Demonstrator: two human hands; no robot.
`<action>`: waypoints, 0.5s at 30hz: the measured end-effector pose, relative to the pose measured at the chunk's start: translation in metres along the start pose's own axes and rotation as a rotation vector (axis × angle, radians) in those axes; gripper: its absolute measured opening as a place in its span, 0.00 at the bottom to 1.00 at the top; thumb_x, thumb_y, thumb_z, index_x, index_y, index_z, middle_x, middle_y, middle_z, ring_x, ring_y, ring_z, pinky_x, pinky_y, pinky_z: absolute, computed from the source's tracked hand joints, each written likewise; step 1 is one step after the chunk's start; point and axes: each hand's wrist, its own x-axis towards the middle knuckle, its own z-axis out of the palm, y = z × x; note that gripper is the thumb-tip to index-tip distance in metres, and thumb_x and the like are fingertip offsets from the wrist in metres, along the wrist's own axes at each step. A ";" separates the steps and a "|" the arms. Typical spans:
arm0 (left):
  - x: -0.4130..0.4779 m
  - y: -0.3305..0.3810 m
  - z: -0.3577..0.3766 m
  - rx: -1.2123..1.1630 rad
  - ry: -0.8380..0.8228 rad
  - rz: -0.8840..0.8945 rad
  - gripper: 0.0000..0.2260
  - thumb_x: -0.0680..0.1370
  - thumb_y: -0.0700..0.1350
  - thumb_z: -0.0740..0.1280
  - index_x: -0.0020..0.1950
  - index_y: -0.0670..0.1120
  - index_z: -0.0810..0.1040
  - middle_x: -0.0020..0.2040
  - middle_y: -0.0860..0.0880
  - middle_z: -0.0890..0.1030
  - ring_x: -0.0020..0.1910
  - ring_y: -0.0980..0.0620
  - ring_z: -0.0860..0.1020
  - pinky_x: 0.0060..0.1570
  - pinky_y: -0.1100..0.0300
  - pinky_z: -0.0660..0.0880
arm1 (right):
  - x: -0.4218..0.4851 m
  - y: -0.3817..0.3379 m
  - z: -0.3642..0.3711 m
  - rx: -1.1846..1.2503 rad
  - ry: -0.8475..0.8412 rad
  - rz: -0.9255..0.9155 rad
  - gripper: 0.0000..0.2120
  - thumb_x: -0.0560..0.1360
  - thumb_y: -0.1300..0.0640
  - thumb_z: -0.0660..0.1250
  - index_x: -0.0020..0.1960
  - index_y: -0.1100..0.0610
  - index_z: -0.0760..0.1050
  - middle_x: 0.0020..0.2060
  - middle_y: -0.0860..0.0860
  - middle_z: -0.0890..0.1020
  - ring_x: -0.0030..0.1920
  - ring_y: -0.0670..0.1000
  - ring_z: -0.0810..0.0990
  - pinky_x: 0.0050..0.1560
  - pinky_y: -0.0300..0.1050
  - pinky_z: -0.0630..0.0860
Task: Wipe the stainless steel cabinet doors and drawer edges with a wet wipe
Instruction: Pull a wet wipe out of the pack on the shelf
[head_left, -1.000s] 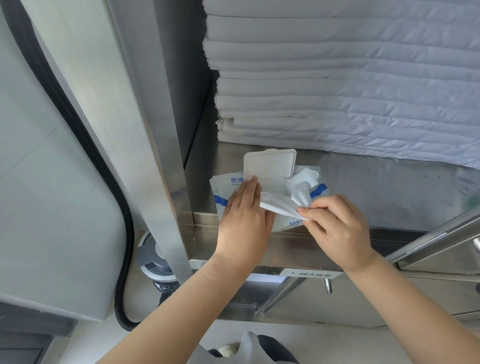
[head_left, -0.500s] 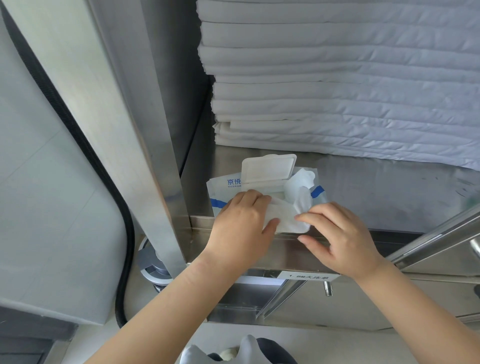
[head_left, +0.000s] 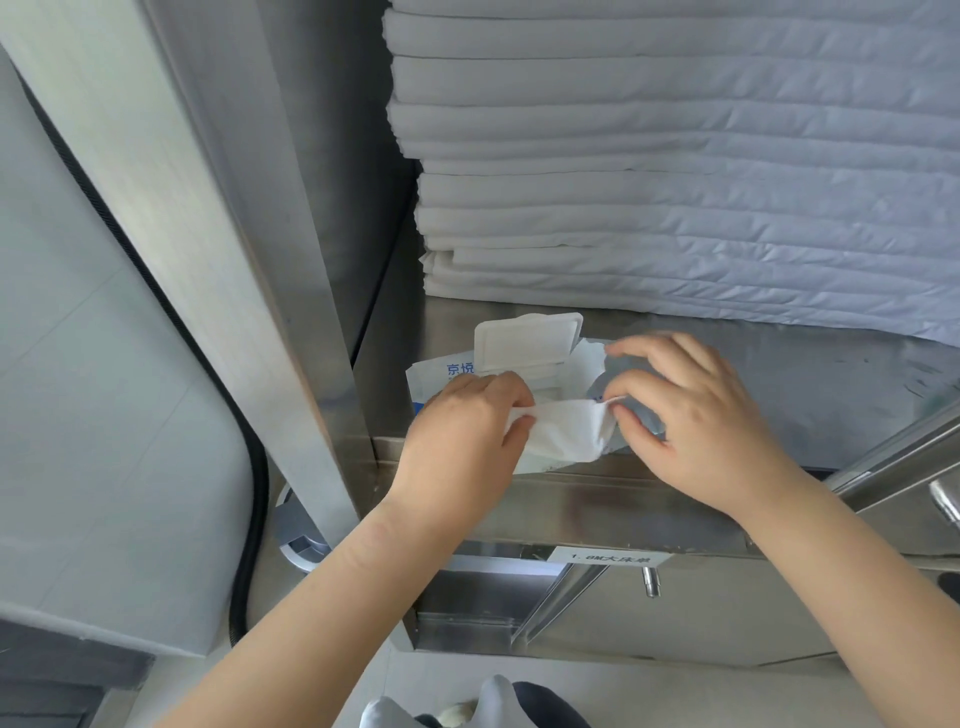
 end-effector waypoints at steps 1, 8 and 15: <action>0.003 0.001 -0.005 -0.010 0.020 -0.013 0.03 0.75 0.44 0.69 0.48 0.47 0.78 0.42 0.52 0.80 0.37 0.53 0.72 0.33 0.61 0.70 | 0.002 0.001 -0.004 0.018 0.031 0.005 0.04 0.73 0.61 0.65 0.43 0.56 0.79 0.52 0.52 0.79 0.53 0.54 0.74 0.50 0.49 0.71; 0.028 0.012 -0.050 -0.111 0.163 0.024 0.03 0.77 0.43 0.67 0.48 0.49 0.80 0.42 0.59 0.79 0.41 0.59 0.75 0.40 0.63 0.74 | 0.025 -0.001 -0.034 0.019 0.226 0.080 0.07 0.76 0.61 0.62 0.45 0.60 0.79 0.40 0.51 0.80 0.44 0.51 0.74 0.45 0.37 0.66; 0.035 0.028 -0.090 -0.191 0.276 0.075 0.04 0.77 0.44 0.67 0.49 0.51 0.80 0.42 0.58 0.79 0.41 0.58 0.76 0.42 0.67 0.72 | 0.039 -0.008 -0.065 0.263 0.379 0.167 0.05 0.76 0.62 0.63 0.44 0.60 0.76 0.40 0.48 0.77 0.42 0.48 0.74 0.43 0.39 0.70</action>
